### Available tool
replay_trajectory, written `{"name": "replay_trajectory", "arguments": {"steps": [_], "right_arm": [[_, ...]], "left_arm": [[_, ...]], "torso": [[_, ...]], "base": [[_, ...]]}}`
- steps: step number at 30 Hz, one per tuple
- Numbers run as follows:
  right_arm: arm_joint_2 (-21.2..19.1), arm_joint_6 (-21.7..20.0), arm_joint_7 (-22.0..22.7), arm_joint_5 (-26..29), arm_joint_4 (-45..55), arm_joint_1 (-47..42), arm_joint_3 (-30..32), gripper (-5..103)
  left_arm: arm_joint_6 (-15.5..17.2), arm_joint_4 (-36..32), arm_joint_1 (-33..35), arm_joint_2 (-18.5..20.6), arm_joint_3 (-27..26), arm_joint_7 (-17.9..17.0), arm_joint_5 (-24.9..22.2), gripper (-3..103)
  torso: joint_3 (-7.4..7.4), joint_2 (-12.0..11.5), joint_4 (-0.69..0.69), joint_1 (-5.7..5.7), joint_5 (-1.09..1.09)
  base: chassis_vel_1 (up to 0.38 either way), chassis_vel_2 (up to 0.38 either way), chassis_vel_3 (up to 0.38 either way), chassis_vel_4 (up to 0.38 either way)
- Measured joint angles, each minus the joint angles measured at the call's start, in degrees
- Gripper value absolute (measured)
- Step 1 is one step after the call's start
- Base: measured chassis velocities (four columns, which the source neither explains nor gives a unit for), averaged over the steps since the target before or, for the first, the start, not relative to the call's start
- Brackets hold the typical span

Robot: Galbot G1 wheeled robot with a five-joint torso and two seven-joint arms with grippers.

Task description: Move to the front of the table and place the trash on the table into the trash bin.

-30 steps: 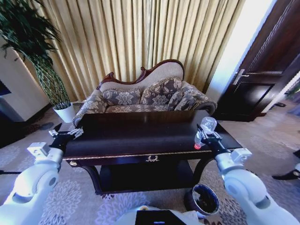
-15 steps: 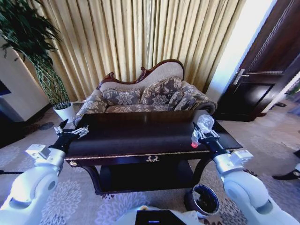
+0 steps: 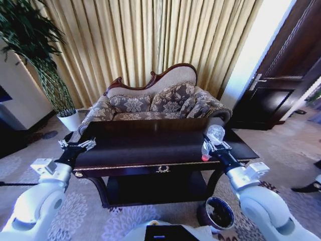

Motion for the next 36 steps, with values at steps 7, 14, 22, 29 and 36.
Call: {"name": "replay_trajectory", "arguments": {"steps": [7,14,22,29,36], "right_arm": [[0.1,0.0,0.0,-0.1,-0.4,0.0,0.1,27],[0.3,0.0,0.0,-0.1,-0.7,0.0,0.3,27],[1.0,0.1,0.0,-0.3,-1.5,0.3,-0.3,27],[2.7,1.4,-0.5,-1.7,-11.2,2.3,-2.4,27],[4.4,2.7,-2.0,-3.9,-32.3,7.6,-4.5,27]], "left_arm": [[0.0,0.5,-0.2,0.2,-0.1,0.1,0.1,100],[-0.1,0.6,-0.3,-0.3,0.9,0.2,0.8,100],[-0.1,0.7,-0.6,-0.4,1.7,0.3,1.1,100],[-0.1,0.8,-0.5,-1.3,2.3,0.4,1.7,100],[-0.1,-0.1,-0.1,-0.7,1.7,-0.8,1.3,100]], "torso": [[0.00,0.0,0.00,0.00,0.00],[0.00,0.0,0.00,-0.01,0.00],[0.00,0.0,0.00,-0.02,0.00],[-0.01,0.0,0.00,-0.03,0.00],[0.02,0.0,0.01,0.03,0.02]], "base": [[0.094,-0.095,-0.098,0.096],[0.166,-0.171,-0.165,0.165],[0.150,-0.155,-0.150,0.152],[0.068,-0.083,-0.088,0.082],[0.000,0.000,0.000,0.000]]}}
